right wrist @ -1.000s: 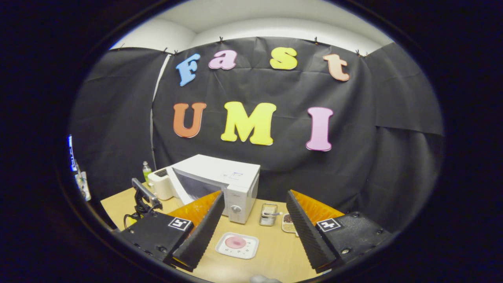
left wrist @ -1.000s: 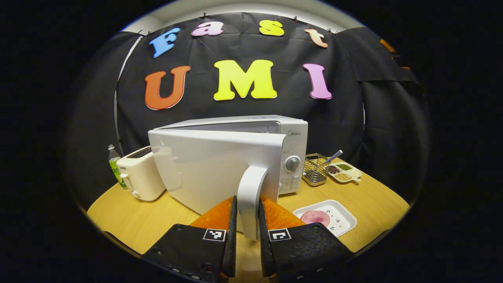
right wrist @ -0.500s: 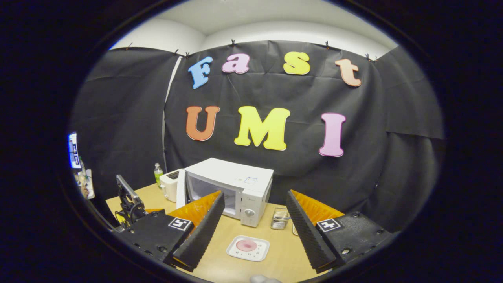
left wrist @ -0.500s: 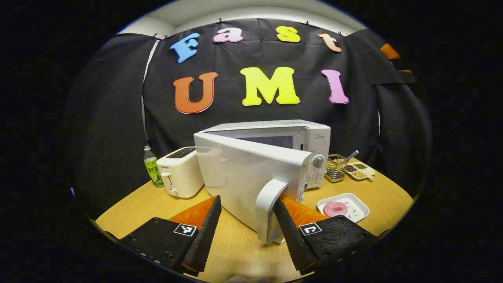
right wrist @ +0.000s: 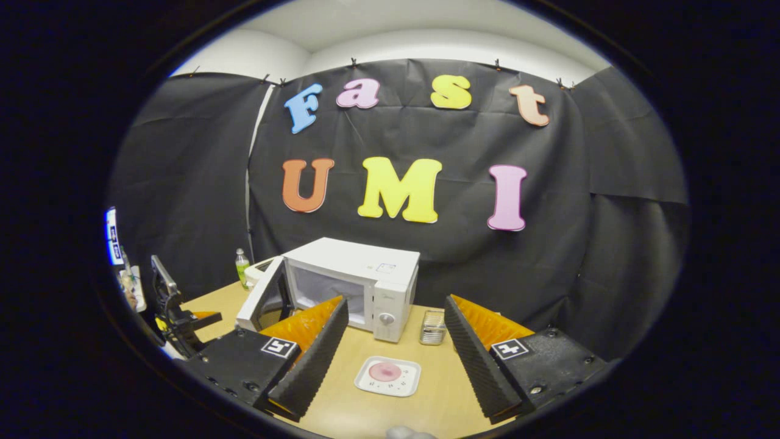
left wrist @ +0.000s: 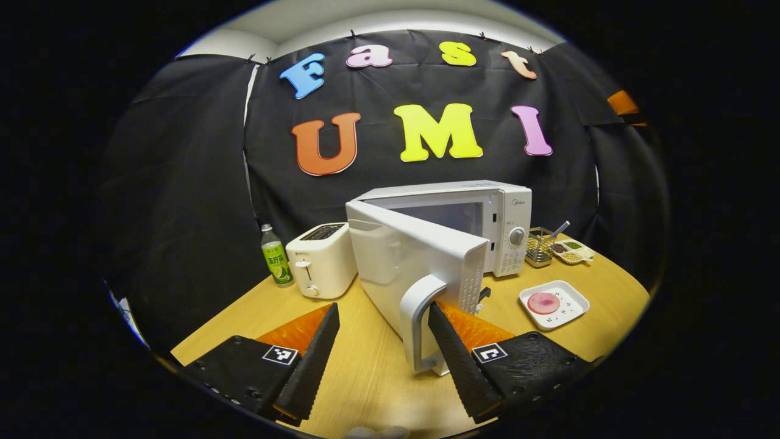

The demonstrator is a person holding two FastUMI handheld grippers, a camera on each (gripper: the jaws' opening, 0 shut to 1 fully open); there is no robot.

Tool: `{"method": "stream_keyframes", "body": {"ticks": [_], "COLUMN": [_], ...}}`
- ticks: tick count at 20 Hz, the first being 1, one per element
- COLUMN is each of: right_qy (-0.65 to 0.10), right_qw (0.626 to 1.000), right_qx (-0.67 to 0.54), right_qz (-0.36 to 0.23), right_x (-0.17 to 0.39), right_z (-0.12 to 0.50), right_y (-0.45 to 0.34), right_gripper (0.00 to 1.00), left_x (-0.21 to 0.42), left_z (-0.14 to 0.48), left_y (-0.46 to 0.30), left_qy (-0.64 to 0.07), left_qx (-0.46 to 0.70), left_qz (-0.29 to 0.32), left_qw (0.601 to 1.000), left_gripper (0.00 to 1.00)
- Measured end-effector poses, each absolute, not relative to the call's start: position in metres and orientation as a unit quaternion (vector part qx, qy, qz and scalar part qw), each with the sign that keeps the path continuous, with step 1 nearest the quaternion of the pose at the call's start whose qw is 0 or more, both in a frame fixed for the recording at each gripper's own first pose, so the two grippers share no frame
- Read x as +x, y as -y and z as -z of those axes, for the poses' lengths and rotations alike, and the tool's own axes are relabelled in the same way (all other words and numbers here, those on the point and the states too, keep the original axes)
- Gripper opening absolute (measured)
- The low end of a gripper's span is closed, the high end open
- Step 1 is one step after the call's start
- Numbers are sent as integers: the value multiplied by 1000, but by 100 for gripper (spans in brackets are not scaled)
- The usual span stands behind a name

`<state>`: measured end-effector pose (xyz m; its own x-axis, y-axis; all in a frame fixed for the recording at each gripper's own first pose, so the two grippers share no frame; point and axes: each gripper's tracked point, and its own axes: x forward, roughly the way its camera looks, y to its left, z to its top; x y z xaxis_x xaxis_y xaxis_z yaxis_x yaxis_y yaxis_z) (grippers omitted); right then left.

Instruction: Open the microwave oven with the left hand, put the food in, and close the microwave oven.

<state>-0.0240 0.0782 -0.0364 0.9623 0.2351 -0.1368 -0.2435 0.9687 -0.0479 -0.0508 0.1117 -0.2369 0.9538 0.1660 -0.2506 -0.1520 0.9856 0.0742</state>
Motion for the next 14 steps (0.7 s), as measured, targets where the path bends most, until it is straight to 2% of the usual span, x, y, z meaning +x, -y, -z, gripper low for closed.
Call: {"method": "stream_keyframes", "body": {"ticks": [2, 5, 6, 7, 11, 12, 13, 14], "right_qy": [-78, -111, -122, -132, -177, -193, -217, -243], "right_qw": [990, 988, 987, 986, 980, 977, 971, 964], "right_qx": [-30, -14, -11, -7, -11, -9, -7, -2], "right_qz": [-112, -103, -102, -102, -94, -94, -98, -106], "right_x": [-20, -13, -11, -8, 10, 18, 25, 33], "right_z": [52, 83, 94, 107, 156, 171, 190, 212], "right_y": [-75, -72, -72, -72, -65, -63, -61, -60], "right_gripper": [100, 100, 96, 100, 100, 93, 98, 94], "left_x": [-61, -78, -83, -90, -104, -107, -110, -112], "left_z": [239, 241, 240, 239, 235, 232, 229, 225], "left_y": [-133, -169, -181, -193, -218, -220, -221, -219], "left_qy": [-134, -139, -141, -142, -146, -145, -145, -144], "left_qx": [29, 35, 36, 39, 48, 52, 53, 54], "left_qz": [-95, -120, -129, -140, -163, -166, -167, -168], "left_qw": [986, 982, 981, 979, 975, 974, 974, 974], "left_gripper": [89, 91, 90, 90, 90, 90, 90, 90]}}
